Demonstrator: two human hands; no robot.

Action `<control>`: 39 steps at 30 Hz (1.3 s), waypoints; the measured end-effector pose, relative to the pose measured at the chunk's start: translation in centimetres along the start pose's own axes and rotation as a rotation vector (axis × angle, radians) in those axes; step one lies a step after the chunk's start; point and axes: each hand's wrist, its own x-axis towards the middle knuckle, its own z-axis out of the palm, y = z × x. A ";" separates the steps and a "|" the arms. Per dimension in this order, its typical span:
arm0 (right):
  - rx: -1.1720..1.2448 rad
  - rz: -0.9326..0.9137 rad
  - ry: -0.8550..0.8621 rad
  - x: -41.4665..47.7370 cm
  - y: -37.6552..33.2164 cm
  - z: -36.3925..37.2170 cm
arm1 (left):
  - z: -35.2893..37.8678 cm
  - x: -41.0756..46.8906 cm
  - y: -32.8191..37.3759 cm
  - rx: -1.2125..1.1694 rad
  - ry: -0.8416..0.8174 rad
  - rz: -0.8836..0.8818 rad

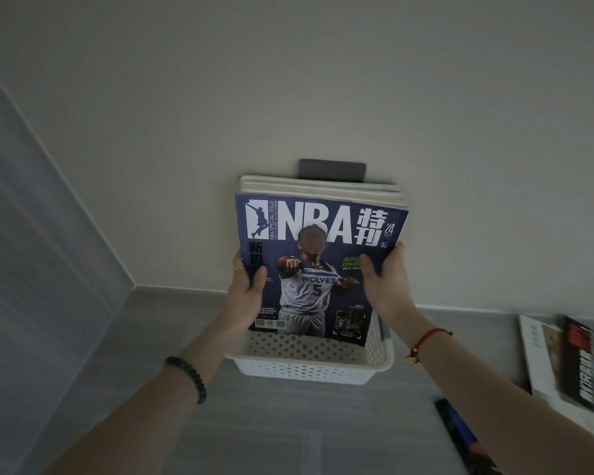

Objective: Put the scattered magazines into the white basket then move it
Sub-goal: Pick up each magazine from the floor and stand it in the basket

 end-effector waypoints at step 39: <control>-0.093 0.708 0.160 -14.5 25.1 -45.9 | 34.5 -26.7 2.8 0.221 -0.481 0.009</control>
